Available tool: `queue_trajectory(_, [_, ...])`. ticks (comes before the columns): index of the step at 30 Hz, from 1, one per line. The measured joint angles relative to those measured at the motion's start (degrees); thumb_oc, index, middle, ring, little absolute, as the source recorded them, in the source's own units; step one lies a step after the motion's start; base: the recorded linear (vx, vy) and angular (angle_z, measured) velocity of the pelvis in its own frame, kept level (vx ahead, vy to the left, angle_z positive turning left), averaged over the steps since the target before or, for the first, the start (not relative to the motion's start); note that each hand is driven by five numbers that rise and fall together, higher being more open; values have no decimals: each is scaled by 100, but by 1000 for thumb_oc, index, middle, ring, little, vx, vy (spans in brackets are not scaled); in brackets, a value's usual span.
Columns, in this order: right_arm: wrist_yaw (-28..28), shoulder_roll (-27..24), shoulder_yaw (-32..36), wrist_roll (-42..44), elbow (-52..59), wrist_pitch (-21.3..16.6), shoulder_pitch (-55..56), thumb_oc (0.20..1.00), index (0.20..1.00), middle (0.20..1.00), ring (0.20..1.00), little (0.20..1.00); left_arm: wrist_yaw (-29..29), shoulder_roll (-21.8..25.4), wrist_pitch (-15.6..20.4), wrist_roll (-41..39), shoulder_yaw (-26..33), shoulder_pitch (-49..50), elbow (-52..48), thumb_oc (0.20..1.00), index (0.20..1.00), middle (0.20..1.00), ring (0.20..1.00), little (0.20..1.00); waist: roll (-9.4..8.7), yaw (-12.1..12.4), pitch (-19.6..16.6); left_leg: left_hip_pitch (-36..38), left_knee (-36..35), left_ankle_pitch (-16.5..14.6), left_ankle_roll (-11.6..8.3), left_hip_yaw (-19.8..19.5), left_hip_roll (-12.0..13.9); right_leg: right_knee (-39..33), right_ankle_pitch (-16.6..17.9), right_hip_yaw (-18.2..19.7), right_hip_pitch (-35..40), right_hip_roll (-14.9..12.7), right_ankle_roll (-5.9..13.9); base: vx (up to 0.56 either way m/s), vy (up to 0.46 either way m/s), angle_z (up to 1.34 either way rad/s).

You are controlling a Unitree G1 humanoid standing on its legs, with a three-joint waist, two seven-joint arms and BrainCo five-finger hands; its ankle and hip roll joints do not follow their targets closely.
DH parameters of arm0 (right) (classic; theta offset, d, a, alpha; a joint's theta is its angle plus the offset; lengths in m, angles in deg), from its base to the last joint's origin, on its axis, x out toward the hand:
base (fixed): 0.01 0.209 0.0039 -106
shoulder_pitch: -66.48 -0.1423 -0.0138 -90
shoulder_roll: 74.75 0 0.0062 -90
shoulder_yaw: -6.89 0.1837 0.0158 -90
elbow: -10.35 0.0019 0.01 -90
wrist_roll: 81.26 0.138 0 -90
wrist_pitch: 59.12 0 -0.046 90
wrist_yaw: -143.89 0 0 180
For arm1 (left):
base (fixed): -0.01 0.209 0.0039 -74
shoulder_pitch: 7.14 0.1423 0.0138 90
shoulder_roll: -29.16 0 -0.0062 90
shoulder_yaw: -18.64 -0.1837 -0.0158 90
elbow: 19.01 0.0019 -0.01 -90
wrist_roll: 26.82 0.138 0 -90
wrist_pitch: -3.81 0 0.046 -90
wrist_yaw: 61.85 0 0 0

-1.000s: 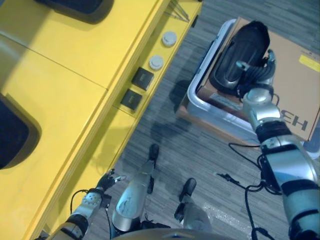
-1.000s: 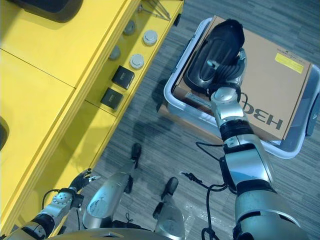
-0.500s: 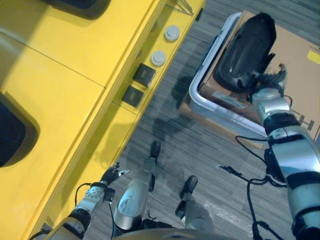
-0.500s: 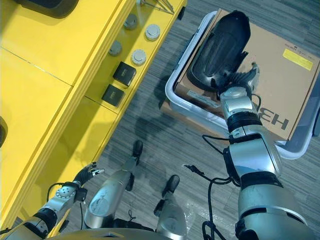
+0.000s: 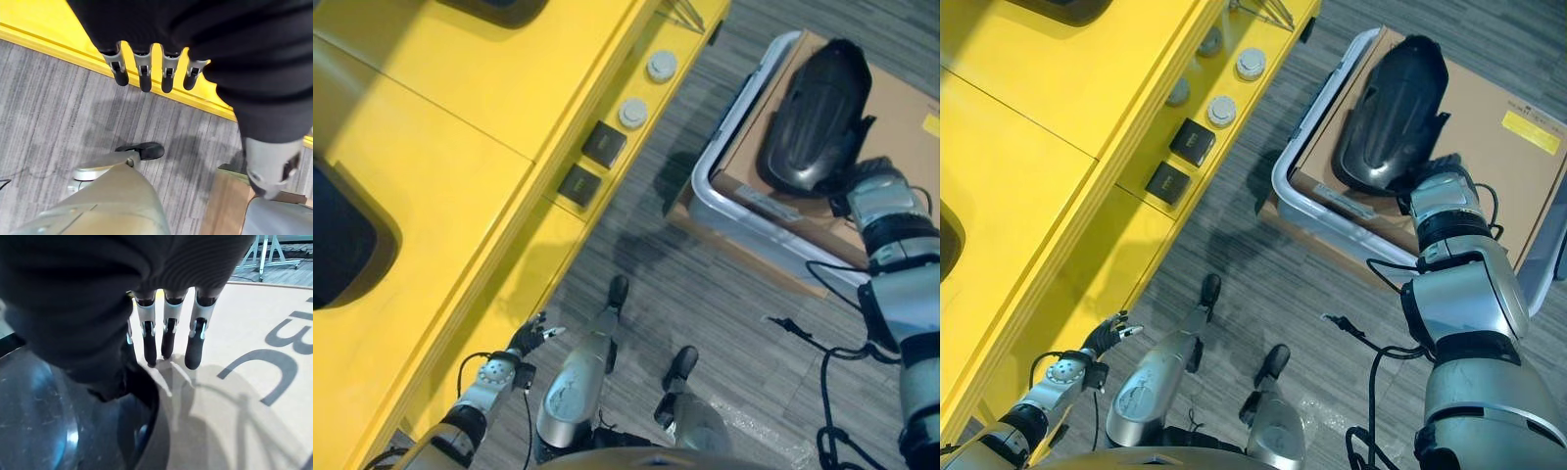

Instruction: Move parts from the plastic box to the shelf.

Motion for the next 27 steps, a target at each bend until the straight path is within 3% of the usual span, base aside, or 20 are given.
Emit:
queue_trajectory(7, [251, -25, 1100, 1200, -231, 33, 660, 200, 200, 200, 200, 200, 41, 182, 59, -1, 108, 64, -30, 1000, 1000, 1000, 1000, 1000, -79, -44, -89, 179, -1, -46, -64, -16, 32, 2, -11, 9, 179, 14, -14, -30, -15, 0])
queue_trajectory(13, [271, 15, 1829, 1537, -6, -696, 2027, 200, 200, 200, 200, 200, 84, 365, 216, -308, 265, 126, -729, 1000, 1000, 1000, 1000, 1000, -119, -286, -273, 276, -2, -24, -70, -8, 75, 242, -75, 22, 177, 22, -35, -69, -61, -2])
queue_trajectory(17, [266, 57, 1893, 1537, 144, -1125, 2872, 200, 200, 200, 200, 200, 73, 450, 167, -454, 326, 81, -1210, 1000, 1000, 1000, 1000, 1000, -167, -419, -410, 434, -2, -20, -76, 2, 93, 259, -74, 19, 347, 51, -34, -48, -127, -1])
queue_trajectory(20, [424, 148, 2021, 1312, 560, -1631, 3682, 200, 200, 200, 200, 200, 8, 822, -88, -506, 337, 134, -2087, 1000, 1000, 1000, 1000, 1000, -404, -595, -966, 511, -11, -63, -123, 43, 189, 125, -50, 37, 445, 148, -84, -61, -132, -12])
queue_trajectory(22, [768, 148, 1996, 988, 1772, -1740, 4137, 200, 200, 200, 200, 200, -4, 919, -540, -632, 403, 61, -2712, 1000, 1000, 1000, 1000, 1000, -480, -774, -1039, 649, -11, -70, -122, 101, 256, 18, 7, 66, 615, 211, -145, -55, -74, -14])
queue_trajectory(25, [1131, 147, 1934, 368, 3169, -2002, 4548, 200, 200, 200, 200, 200, -51, 839, -898, -794, 519, -21, -3590, 1000, 1000, 1000, 1000, 1000, -535, -899, -1307, 763, -44, -107, -177, 240, 361, 16, -36, 207, 657, 284, -247, -43, -57, -25])
queue_trajectory(26, [1353, 143, 1943, 35, 3902, -1976, 4756, 200, 200, 200, 200, 200, -120, 724, -1145, -920, 552, -119, -3816, 1000, 1000, 1000, 1000, 1000, -586, -1022, -1406, 809, -16, -242, -333, 350, 407, -20, -60, 232, 662, 247, -326, -32, -51, -19])
queue_trajectory(27, [1425, 151, 1931, -201, 4339, -2040, 4865, 200, 200, 200, 200, 200, -154, 674, -1232, -1002, 566, -142, -3904, 1000, 1000, 1000, 1000, 1000, -638, -1060, -1491, 813, -8, -293, -340, 459, 417, -20, -55, 249, 625, 208, -332, -41, -20, -18])
